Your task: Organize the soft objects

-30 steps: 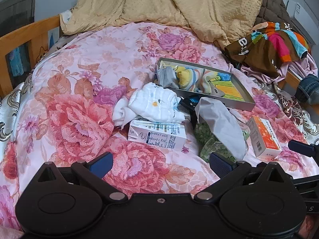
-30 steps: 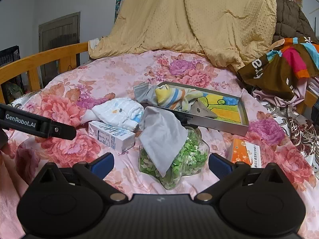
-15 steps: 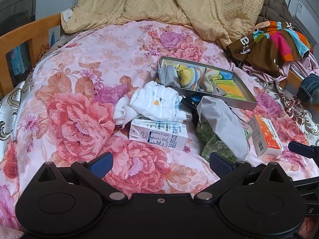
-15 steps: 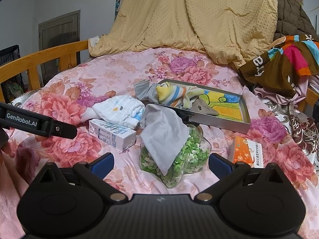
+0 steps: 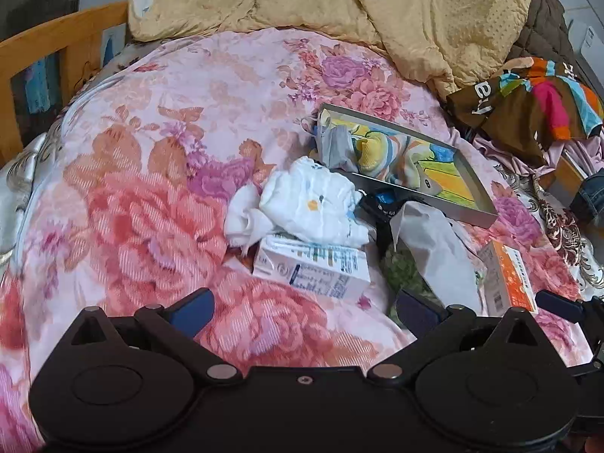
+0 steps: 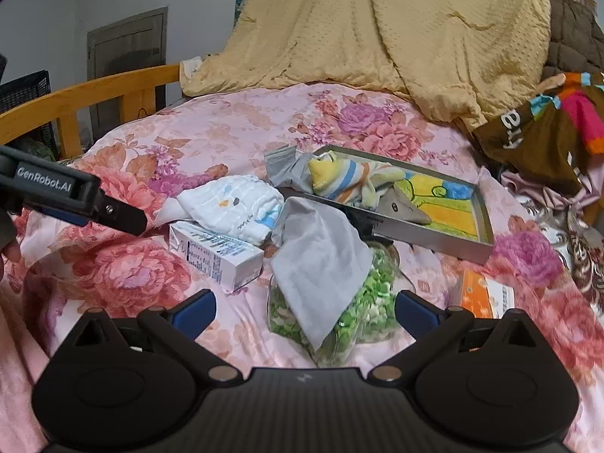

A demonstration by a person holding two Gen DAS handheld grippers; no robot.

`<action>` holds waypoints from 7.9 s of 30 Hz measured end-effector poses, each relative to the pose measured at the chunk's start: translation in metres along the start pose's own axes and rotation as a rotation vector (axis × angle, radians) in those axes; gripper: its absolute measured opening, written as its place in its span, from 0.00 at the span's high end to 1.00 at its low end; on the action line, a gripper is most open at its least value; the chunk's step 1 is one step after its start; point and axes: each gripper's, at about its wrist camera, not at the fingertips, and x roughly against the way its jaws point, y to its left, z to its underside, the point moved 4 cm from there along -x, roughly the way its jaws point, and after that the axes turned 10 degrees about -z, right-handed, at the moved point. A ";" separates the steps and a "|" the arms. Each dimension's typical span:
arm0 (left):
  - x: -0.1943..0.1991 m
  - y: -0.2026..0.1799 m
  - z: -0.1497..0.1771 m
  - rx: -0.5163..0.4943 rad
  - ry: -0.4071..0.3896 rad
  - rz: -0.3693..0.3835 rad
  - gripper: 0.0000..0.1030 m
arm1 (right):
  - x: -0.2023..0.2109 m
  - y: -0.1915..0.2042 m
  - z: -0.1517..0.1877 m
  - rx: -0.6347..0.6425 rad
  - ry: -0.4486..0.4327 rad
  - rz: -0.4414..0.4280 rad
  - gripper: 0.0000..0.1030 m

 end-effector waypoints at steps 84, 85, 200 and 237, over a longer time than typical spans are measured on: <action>-0.113 -0.035 -0.052 -0.330 -0.086 0.078 0.74 | -0.094 -0.016 -0.020 0.039 0.042 0.011 0.60; -0.110 -0.037 -0.051 -0.335 -0.090 0.088 0.76 | -0.093 -0.017 -0.021 0.033 0.040 0.012 0.62; -0.220 -0.241 -0.133 -0.173 -0.007 0.179 0.30 | -0.134 -0.268 -0.058 -0.409 -0.092 0.139 0.45; 0.015 -0.135 -0.097 -0.140 -0.435 0.167 0.01 | 0.048 -0.148 -0.062 -0.267 -0.467 0.194 0.01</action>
